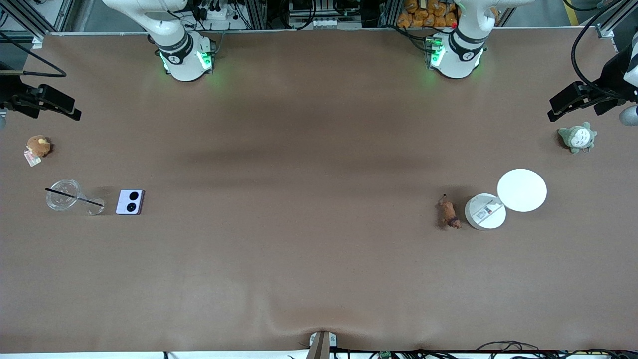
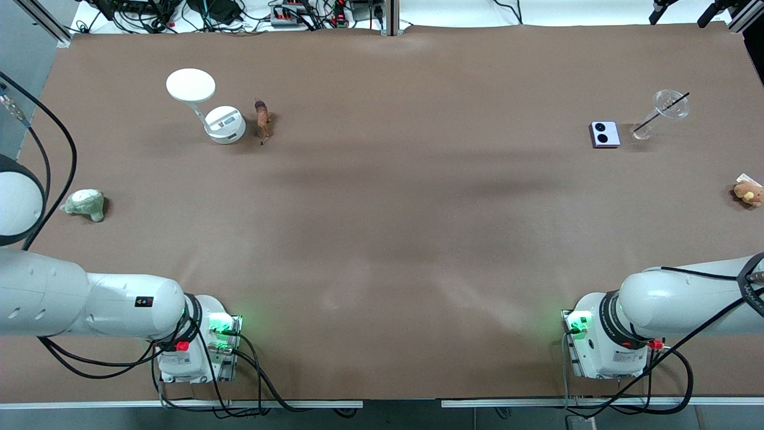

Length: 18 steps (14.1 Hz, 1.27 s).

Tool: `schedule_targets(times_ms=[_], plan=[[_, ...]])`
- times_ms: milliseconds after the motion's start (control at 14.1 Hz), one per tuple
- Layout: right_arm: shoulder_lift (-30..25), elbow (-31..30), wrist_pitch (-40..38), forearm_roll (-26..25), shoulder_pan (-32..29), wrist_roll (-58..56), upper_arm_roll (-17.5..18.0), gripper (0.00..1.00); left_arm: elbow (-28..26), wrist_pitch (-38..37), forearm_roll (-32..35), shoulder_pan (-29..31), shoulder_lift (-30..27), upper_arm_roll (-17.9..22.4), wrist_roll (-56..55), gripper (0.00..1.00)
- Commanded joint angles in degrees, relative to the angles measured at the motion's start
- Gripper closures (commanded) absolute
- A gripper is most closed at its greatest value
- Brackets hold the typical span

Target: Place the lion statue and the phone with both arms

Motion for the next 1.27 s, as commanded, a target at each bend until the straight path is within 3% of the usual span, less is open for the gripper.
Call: schedule_targets(times_ms=[0,1204], plan=[[-1.33,0.38,-0.84,-1.48,1.44,1.02,-0.71,0.0,0.0,-0.41,-0.7,-0.04,-0.67,0.18,1.23,0.0],[-0.71,0.21,-1.81,-1.13,-0.22,-0.03,-1.06,0.0,2.29,-3.66,-1.05,-0.57,-0.4,0.09,1.06,0.0]])
